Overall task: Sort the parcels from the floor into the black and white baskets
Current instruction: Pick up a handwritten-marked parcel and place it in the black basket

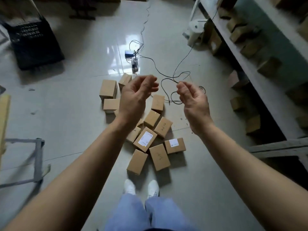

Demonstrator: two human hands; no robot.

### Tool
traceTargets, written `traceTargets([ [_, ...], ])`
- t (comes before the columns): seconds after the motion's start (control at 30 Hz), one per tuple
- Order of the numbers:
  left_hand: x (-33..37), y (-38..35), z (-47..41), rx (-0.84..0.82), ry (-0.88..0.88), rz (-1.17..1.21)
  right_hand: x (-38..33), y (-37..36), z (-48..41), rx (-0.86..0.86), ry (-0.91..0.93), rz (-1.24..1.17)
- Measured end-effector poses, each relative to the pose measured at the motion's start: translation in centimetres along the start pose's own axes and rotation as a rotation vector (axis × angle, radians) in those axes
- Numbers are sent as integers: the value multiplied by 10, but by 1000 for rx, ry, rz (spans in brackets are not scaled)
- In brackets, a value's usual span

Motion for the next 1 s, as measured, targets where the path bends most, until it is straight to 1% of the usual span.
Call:
traceTargets([
  [0.13,-26,-14,-6,-49,26,-12,34,23,3,81,-84,0],
  [0.27,-62,-13,-12,-51,79,-22,76,20,6,80,-154,2],
  [0.4,-99,-16,-20,-58,132,-103,110,18,-3,106,-195,16],
  [0.5,-127,-21,-28,-42,153,-118,136,30,-13,141,-226,6],
  [0.6,-166,-26,-31,11,198,-142,170,50,-17,161,-281,11],
  [0.7,-224,-45,-26,19,255,-167,222,69,-15,159,-353,79],
  [0.83,-323,-70,-19,0,336,-230,318,92,-12,155,-463,172],
  [1.0,-439,-44,-26,162,406,-265,439,93,-13,145,-542,227],
])
Point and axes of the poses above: each hand's wrist, its own z-axis away from the middle knuckle, its own y-axis out of the back of the hand, x = y × z, the point moved 10 cm from there along -z, towards the middle knuckle, and after that the axes turned 6 degrees about x, right-handed, at the moved point
